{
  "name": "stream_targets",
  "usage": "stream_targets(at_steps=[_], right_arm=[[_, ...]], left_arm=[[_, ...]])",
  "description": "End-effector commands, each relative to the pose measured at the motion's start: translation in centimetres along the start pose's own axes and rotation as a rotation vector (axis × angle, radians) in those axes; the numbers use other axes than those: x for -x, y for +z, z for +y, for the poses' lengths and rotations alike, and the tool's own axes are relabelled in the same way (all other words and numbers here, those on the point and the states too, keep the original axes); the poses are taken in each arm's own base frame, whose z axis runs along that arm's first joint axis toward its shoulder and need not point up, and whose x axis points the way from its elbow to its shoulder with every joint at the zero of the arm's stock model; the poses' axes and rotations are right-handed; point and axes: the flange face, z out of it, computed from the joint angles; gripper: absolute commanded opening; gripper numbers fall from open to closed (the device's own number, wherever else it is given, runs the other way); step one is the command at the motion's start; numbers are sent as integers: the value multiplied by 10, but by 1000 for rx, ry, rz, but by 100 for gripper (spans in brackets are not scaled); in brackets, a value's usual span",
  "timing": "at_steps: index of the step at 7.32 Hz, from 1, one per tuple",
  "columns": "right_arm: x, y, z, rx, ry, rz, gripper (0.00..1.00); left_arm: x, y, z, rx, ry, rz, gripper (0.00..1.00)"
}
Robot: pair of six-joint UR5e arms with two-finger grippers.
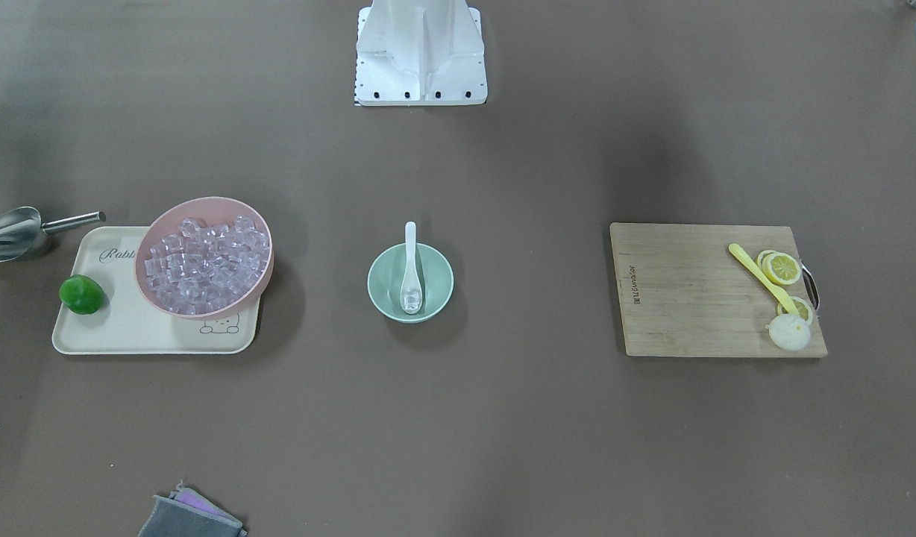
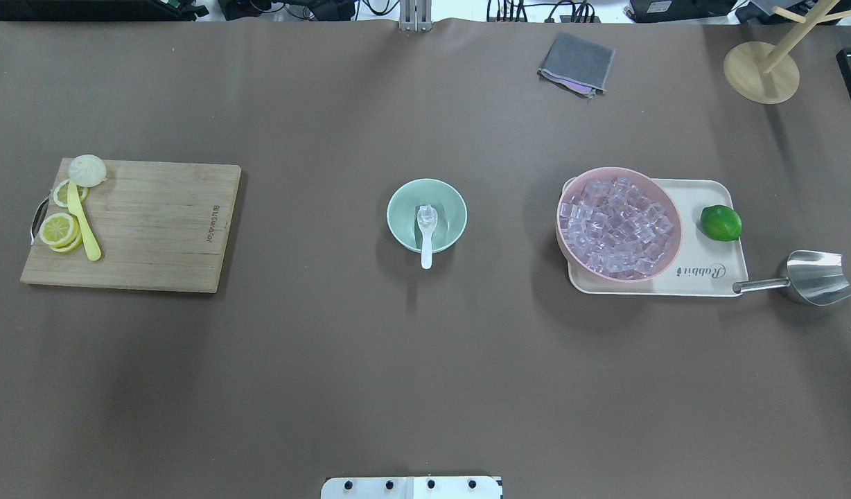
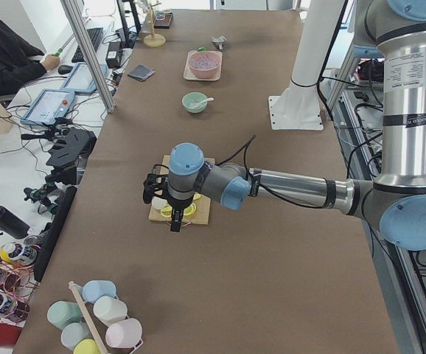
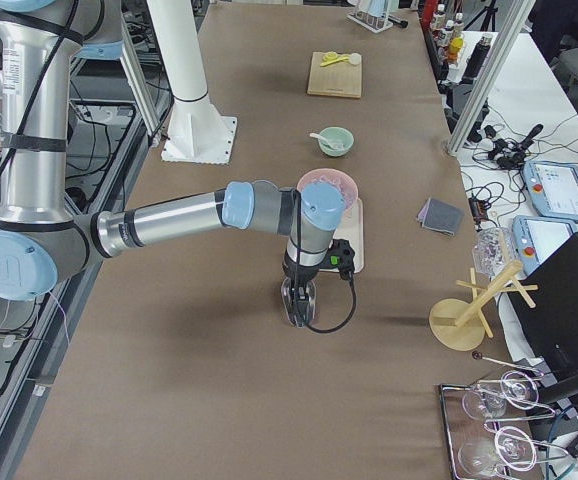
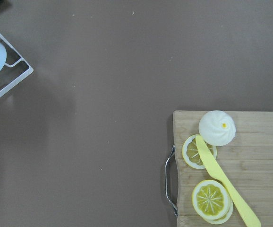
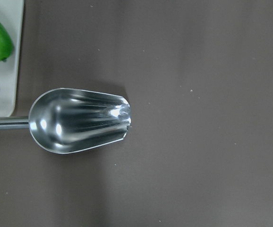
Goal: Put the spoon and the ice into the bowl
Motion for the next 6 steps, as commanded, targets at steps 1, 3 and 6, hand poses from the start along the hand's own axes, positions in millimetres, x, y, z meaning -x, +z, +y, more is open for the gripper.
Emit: stream_targets(at_steps=[1, 3, 6], right_arm=[[-25, 8, 13, 5, 46, -32, 100], [-24, 7, 10, 3, 50, -32, 100], [-24, 6, 8, 1, 51, -31, 100]], left_arm=[[17, 11, 10, 26, -22, -16, 98], [20, 12, 14, 33, -33, -19, 98], [22, 13, 15, 36, -37, -21, 98]])
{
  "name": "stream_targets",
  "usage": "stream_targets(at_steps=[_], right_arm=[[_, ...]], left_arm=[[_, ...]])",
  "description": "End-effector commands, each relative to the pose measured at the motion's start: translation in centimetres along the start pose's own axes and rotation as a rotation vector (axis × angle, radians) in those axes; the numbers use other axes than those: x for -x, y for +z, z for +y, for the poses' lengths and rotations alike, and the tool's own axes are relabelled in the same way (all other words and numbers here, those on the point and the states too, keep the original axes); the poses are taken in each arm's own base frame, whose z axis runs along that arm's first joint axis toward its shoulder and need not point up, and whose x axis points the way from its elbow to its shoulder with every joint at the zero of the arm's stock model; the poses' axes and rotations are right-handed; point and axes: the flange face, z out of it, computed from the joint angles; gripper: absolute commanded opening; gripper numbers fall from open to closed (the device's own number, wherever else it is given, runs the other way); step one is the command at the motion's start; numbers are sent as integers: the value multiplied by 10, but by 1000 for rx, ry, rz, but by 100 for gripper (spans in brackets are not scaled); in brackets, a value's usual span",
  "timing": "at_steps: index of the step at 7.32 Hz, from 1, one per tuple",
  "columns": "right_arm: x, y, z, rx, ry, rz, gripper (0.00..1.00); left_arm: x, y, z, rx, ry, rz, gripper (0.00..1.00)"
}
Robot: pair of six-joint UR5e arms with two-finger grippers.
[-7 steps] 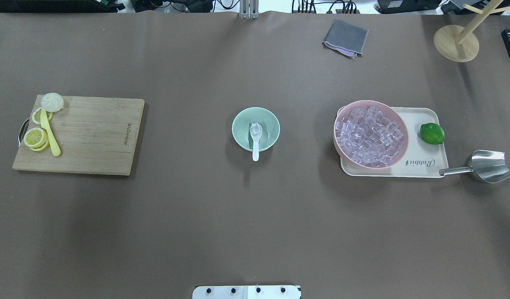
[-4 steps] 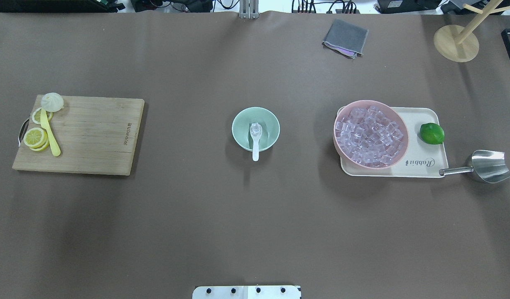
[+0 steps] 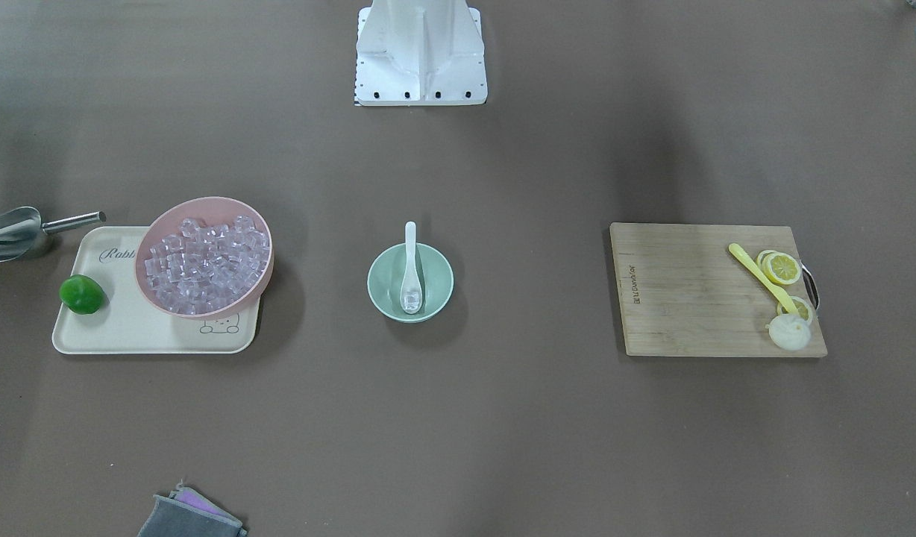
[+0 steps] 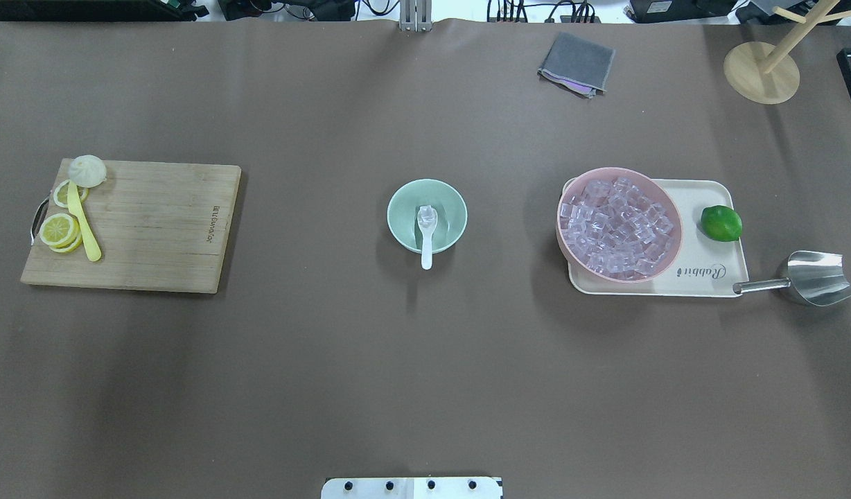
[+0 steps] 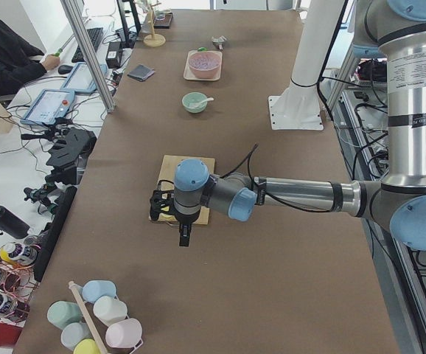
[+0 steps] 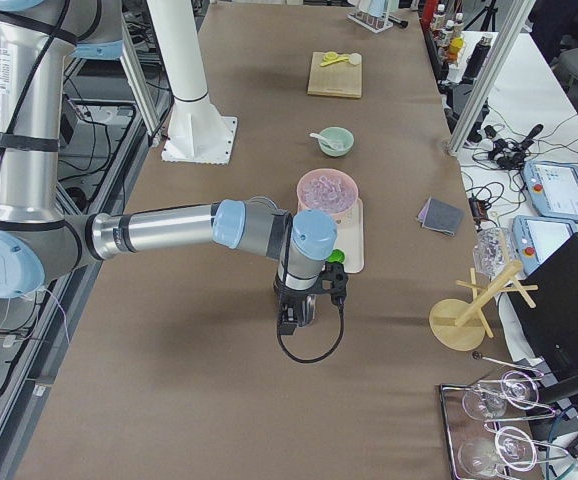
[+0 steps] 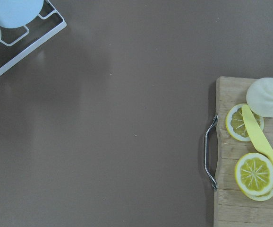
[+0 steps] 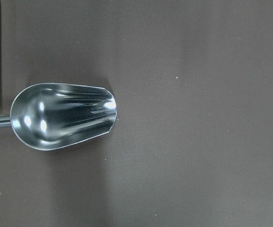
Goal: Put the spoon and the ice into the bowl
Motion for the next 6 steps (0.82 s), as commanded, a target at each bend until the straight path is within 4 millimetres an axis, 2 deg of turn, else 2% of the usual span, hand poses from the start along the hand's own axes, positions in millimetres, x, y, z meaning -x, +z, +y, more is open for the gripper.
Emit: stream_targets(at_steps=[1, 6], right_arm=[[0, 0, 0, 0, 1, 0, 100], [3, -3, -3, -8, -5, -3, 100]], left_arm=[[0, 0, 0, 1, -2, 0, 98], [2, 0, 0, -7, -2, -21, 98]])
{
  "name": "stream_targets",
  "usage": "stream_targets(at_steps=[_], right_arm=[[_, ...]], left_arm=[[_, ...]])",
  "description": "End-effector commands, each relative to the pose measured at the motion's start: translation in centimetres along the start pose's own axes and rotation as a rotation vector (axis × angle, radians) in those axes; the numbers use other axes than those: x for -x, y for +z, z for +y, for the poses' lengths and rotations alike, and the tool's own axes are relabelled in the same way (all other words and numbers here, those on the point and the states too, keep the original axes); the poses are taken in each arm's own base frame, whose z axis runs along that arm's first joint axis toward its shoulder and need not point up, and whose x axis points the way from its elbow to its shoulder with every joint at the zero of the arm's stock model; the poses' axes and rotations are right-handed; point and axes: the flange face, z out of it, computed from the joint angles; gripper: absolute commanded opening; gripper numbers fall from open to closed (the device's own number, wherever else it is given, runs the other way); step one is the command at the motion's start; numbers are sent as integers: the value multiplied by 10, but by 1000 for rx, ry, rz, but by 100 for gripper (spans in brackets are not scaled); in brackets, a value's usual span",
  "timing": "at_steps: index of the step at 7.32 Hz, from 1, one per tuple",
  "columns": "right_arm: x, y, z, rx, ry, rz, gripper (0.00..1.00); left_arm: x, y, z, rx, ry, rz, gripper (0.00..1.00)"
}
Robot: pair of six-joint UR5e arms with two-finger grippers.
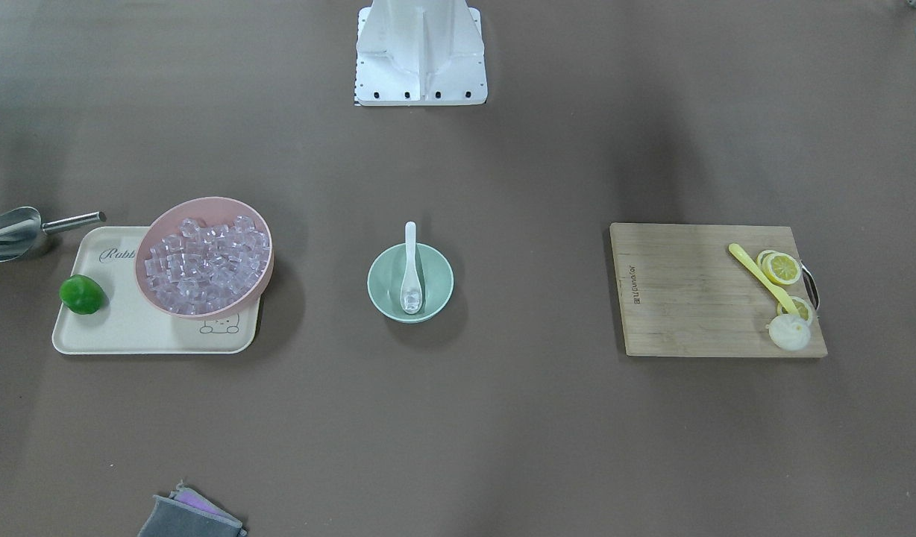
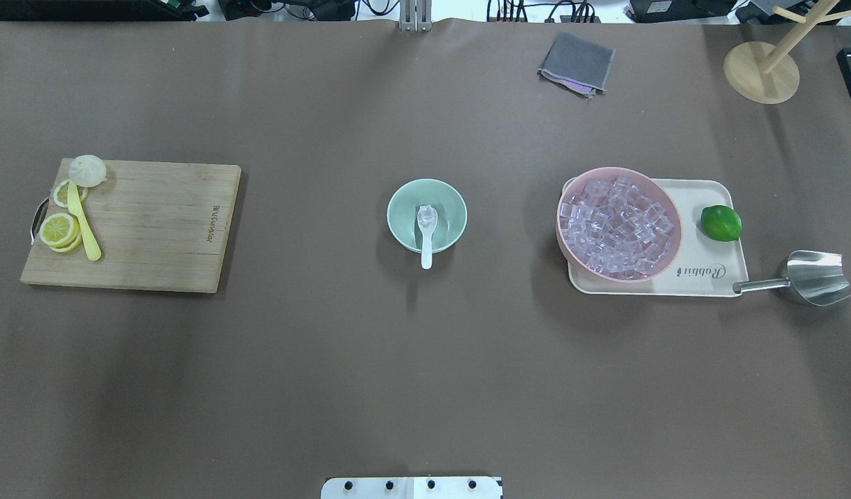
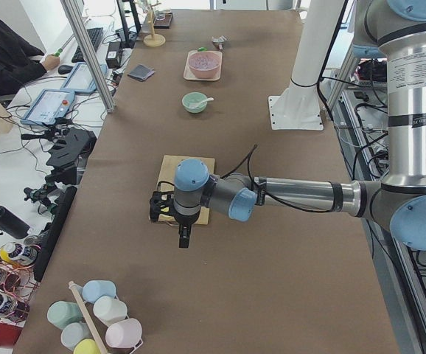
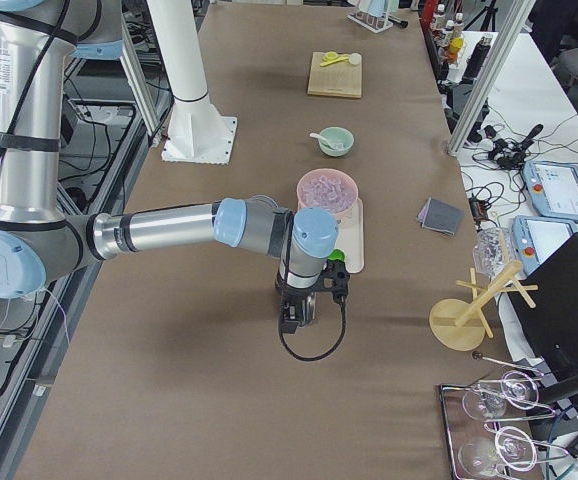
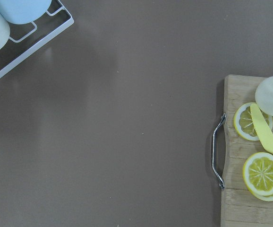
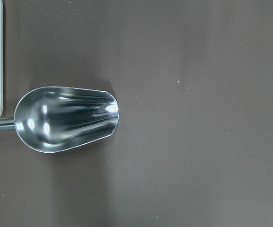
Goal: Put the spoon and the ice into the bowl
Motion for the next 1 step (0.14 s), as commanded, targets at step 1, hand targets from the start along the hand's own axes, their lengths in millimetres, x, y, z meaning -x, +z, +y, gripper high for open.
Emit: stream_targets(at_steps=[1], right_arm=[[0, 0, -1, -1, 0, -3, 100]], left_arm=[[2, -3, -1, -8, -3, 0, 98]])
